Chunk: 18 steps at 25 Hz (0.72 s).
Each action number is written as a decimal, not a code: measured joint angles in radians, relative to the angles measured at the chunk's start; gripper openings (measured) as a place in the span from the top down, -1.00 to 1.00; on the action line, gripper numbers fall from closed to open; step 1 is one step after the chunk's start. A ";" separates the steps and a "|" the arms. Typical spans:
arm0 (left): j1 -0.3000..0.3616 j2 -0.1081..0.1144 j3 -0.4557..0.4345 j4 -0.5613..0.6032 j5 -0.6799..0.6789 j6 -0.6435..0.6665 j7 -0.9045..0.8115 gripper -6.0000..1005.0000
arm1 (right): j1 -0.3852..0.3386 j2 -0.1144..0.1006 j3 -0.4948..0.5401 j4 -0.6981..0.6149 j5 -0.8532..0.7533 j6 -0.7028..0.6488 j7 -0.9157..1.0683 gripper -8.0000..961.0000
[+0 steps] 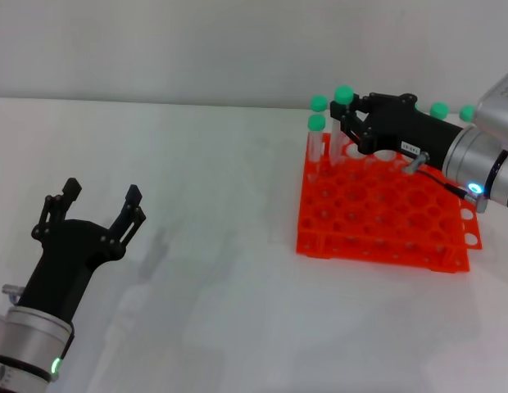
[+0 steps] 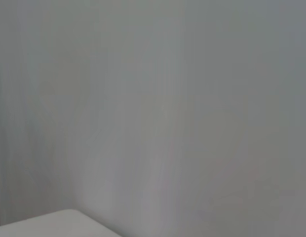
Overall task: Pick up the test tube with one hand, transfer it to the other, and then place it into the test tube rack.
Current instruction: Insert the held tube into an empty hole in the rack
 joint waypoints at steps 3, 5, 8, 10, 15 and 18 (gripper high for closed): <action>-0.005 0.000 0.002 -0.005 0.000 0.000 0.000 -0.78 | -0.005 0.000 0.000 0.000 0.021 0.008 0.000 0.44; -0.006 0.000 0.003 -0.007 0.000 0.000 0.000 -0.78 | -0.007 0.000 0.000 0.001 0.028 0.020 0.000 0.43; -0.006 0.000 0.003 -0.009 0.000 0.000 0.000 -0.78 | -0.009 0.000 -0.001 0.002 0.030 0.020 0.000 0.43; -0.006 0.000 0.003 -0.009 0.000 0.000 0.000 -0.78 | -0.010 0.000 -0.001 0.002 0.030 0.013 0.000 0.43; -0.006 0.000 0.005 -0.009 0.000 0.000 0.000 -0.78 | -0.010 0.000 -0.001 0.003 0.031 0.008 -0.011 0.42; -0.006 0.000 0.006 -0.009 0.000 0.000 0.000 -0.78 | -0.009 0.000 0.000 0.004 0.032 -0.014 -0.014 0.41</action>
